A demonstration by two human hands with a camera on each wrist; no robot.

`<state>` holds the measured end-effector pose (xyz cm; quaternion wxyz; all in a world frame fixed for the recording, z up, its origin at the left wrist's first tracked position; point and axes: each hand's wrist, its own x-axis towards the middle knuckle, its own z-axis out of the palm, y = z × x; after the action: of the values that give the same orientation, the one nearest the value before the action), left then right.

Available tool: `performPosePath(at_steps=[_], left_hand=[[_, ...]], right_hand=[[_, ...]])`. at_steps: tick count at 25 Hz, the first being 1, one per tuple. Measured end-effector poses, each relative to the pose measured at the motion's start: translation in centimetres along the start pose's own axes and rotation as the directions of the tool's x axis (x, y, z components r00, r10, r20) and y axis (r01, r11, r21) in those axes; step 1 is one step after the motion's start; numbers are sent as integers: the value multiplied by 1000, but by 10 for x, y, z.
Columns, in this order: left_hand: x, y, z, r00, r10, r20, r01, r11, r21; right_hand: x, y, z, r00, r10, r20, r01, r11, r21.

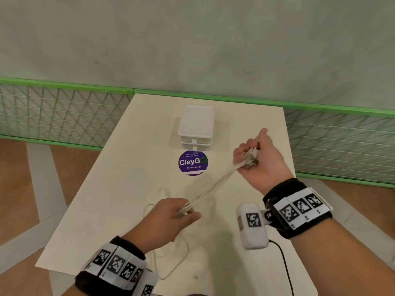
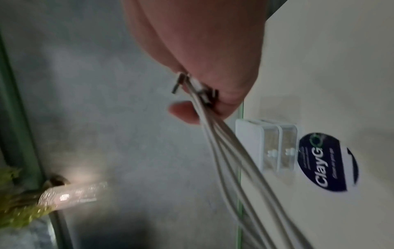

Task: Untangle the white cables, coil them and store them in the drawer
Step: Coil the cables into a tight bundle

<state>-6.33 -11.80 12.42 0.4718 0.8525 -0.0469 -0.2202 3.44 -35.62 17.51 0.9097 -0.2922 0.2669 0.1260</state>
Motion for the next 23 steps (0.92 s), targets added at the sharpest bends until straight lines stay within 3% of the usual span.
performPosePath(at_steps=[2,4,5,7,8,9,10,14,17,18,21,23], left_hand=[[-4,-12,-29,1000,-21,-21,20,1000,-10],[-10,-10,-63,999,6,-54,-4,1000,28],[-13,-5,-78,997,45,-64,-41,997,62],[-17,12,-101,983,162,-88,-146,976,160],[-16,22,-110,962,246,-118,-212,946,246],[-14,33,-118,931,330,-156,-263,903,340],[-8,41,-125,895,401,-197,-294,861,416],[16,52,-149,782,516,-350,-324,816,479],[29,49,-160,758,494,-425,-327,853,407],[31,47,-164,758,483,-437,-330,863,382],[36,38,-174,764,475,-437,-339,871,355],[39,28,-182,770,435,-467,-308,894,326]], right_hand=[[-9,-20,0,998,-8,56,12,998,-66],[-17,-28,-1,996,-73,53,87,933,-349],[-18,-24,0,991,-131,38,131,828,-545],[-19,-1,1,981,-189,51,134,454,-881],[-21,17,4,983,-166,77,121,275,-954],[-24,37,9,987,-123,106,124,152,-981],[-28,55,13,987,-87,135,142,92,-986],[-47,114,39,966,62,251,247,67,-967],[-54,135,56,931,243,272,287,-28,-957],[-54,140,60,913,305,271,289,-15,-957],[-60,149,69,873,430,232,208,102,-973],[-65,151,71,861,423,282,166,290,-942]])
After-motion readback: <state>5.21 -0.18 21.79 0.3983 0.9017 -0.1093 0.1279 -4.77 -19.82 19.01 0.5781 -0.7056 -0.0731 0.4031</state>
